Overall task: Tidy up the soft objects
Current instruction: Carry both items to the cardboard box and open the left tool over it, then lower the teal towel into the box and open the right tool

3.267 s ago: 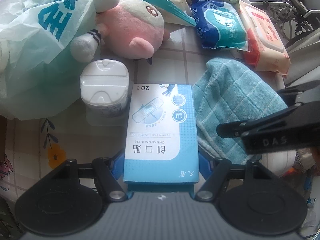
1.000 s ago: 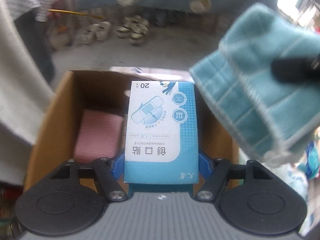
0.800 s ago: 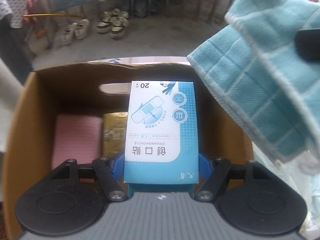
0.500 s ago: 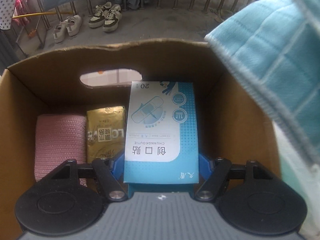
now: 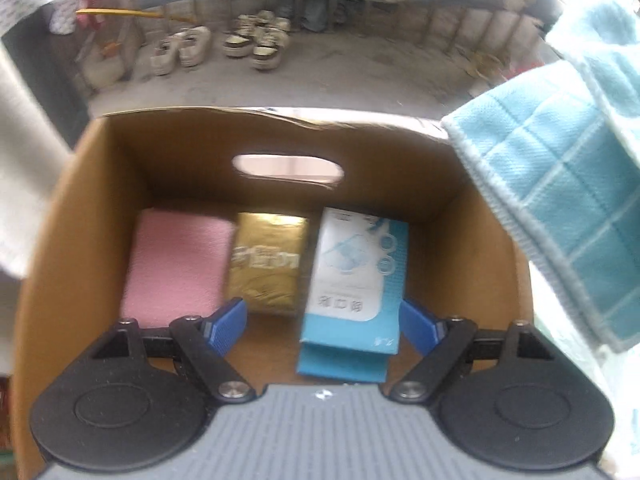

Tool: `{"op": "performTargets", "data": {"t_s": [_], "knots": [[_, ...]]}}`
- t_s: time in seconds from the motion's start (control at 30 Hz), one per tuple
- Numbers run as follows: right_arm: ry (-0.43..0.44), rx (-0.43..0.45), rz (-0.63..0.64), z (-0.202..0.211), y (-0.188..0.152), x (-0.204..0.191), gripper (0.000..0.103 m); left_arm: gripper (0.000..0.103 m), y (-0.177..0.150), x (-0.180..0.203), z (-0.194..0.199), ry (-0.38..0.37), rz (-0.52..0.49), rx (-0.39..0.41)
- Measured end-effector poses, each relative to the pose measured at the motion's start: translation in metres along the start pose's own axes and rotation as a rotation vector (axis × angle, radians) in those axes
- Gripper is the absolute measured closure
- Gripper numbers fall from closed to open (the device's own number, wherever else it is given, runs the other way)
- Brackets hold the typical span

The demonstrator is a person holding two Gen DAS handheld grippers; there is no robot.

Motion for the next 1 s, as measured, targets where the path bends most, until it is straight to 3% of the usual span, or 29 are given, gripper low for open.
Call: {"op": "performTargets", "data": {"t_s": [0.2, 0.5, 0.8, 1.0], "knots": [[0.14, -0.024, -0.09, -0.02, 0.005, -0.03, 0.092, 0.021, 0.005, -0.036, 0.022, 0.074, 0.093, 0.016], [0.189, -0.123, -0.104, -0.062, -0.013, -0.068, 0.092, 0.027, -0.01, -0.091, 0.08, 0.17, 0.201, 0.013], [0.33, -0.289, -0.222, -0.141, -0.066, -0.129, 0.092, 0.027, -0.031, -0.157, 0.151, 0.308, 0.278, 0.066], [0.168, -0.428, -0.247, -0.202, -0.143, -0.116, 0.09, 0.027, -0.044, -0.175, 0.151, 0.332, 0.289, 0.044]]}}
Point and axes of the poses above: each gripper's, at about its wrist camera, not at the fingertips, and z roughly against the way its jaws point, x to its right, y to its top, the point moved 6 cm from there along -z, roughly the way its jaws point, and after that the axes turned 9 degrees about x, right-handed, at the moved point
